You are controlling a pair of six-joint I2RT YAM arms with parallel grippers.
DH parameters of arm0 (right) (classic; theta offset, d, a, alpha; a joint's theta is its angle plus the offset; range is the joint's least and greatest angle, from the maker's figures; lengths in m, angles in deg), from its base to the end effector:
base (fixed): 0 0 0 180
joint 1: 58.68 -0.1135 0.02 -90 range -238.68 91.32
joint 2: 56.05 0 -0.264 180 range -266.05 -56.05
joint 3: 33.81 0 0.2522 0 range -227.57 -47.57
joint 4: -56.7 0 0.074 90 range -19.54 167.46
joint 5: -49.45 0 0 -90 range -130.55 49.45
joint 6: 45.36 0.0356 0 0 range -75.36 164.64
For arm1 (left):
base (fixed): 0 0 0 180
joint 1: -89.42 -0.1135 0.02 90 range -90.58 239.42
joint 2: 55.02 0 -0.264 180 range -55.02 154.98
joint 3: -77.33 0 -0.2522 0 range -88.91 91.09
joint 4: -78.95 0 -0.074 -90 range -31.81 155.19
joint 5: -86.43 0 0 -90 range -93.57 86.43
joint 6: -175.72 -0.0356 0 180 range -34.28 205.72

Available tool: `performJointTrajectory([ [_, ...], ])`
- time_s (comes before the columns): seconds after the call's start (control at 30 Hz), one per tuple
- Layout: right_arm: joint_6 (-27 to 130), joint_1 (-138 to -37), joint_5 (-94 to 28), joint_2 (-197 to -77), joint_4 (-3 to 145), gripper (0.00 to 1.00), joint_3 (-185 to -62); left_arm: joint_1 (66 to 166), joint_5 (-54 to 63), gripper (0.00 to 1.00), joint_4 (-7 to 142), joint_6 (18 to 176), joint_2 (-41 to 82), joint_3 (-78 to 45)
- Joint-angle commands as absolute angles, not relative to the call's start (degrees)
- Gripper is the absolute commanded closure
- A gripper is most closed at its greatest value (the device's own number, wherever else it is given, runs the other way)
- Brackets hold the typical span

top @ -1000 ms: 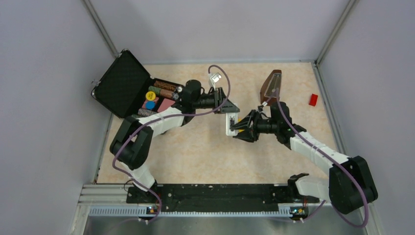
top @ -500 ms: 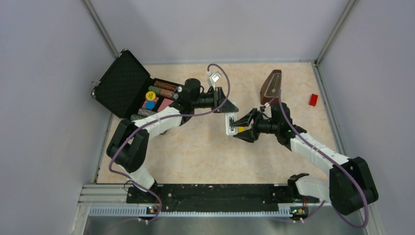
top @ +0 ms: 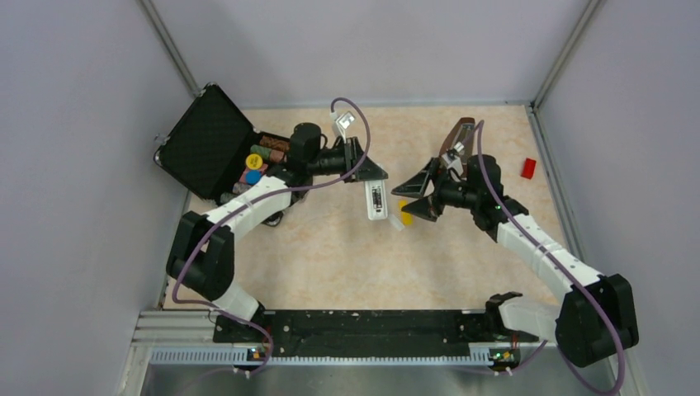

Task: Load the batteries into the remote control

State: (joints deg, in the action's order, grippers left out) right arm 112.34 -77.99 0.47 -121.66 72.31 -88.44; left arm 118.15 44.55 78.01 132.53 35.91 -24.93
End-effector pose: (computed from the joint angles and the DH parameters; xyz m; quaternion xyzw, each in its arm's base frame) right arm 0.2270 0.1043 0.2608 0.1586 0.8023 0.5551 0.1518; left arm 0.3070 -0.1985 0.2961 0.1344 0.7506 -0.5980 0.2468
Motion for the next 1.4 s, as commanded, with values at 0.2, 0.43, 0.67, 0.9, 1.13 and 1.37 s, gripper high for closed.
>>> performJointTrajectory([
  [0.2, 91.6, -81.0, -2.1, -122.2, 74.8, 0.21, -99.3, 116.4, 41.4, 1.0, 79.6, 136.9, 30.7, -25.9],
  [0.43, 82.1, -89.7, -4.5, -128.5, 77.4, 0.21, -108.0, 115.9, 39.0, 1.0, 90.3, 145.2, 26.2, -30.8],
  [0.67, 84.8, -89.7, -2.0, -129.9, 71.0, 0.21, -108.3, 115.8, 38.4, 1.0, 96.8, 152.1, 23.0, -33.3],
  [0.9, 90.8, -89.7, 6.1, -131.2, 61.1, 0.38, -107.3, 115.4, 37.2, 1.0, 99.8, 154.3, 20.2, -34.0],
  [1.13, 94.4, -89.8, 11.8, -131.7, 57.0, 0.79, -107.0, 115.3, 37.9, 0.86, 102.6, 151.9, 17.4, -35.8],
  [1.37, 94.3, -89.8, 17.4, -132.0, 58.9, 1.0, -108.3, 115.4, 43.7, 0.51, 101.2, 148.3, 15.6, -34.1],
])
